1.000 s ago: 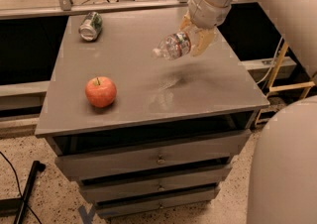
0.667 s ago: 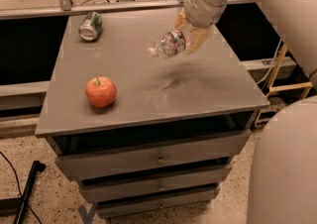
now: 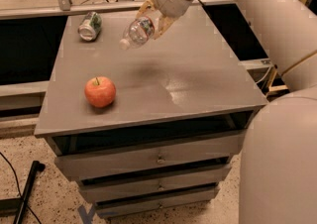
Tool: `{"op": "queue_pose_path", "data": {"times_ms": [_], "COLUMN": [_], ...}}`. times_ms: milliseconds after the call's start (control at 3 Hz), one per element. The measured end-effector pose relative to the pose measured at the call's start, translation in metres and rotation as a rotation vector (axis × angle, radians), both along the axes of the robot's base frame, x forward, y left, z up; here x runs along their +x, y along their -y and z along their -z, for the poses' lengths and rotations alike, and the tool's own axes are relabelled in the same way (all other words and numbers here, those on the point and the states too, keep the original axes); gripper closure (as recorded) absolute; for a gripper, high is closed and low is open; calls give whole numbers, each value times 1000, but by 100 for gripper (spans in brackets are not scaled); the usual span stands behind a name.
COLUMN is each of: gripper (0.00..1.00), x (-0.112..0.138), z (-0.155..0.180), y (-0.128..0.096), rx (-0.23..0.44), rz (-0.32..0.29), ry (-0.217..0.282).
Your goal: Move water bottle near green can
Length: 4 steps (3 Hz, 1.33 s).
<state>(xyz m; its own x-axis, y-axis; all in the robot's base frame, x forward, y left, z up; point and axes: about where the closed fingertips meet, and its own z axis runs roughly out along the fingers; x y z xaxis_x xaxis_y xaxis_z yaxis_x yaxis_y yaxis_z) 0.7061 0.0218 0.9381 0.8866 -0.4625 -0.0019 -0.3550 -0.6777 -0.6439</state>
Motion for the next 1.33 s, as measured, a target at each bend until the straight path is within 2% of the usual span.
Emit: {"op": "queue_pose_path", "data": {"times_ms": [333, 667, 1000, 1333], "gripper": [100, 100, 100, 100], "x": [0, 13, 66, 91], "z": [1, 2, 11, 18], "y": [0, -10, -64, -98], "rx": [0, 10, 81, 136], "rz": [7, -6, -60, -77], "ry": [-7, 31, 173, 234]}}
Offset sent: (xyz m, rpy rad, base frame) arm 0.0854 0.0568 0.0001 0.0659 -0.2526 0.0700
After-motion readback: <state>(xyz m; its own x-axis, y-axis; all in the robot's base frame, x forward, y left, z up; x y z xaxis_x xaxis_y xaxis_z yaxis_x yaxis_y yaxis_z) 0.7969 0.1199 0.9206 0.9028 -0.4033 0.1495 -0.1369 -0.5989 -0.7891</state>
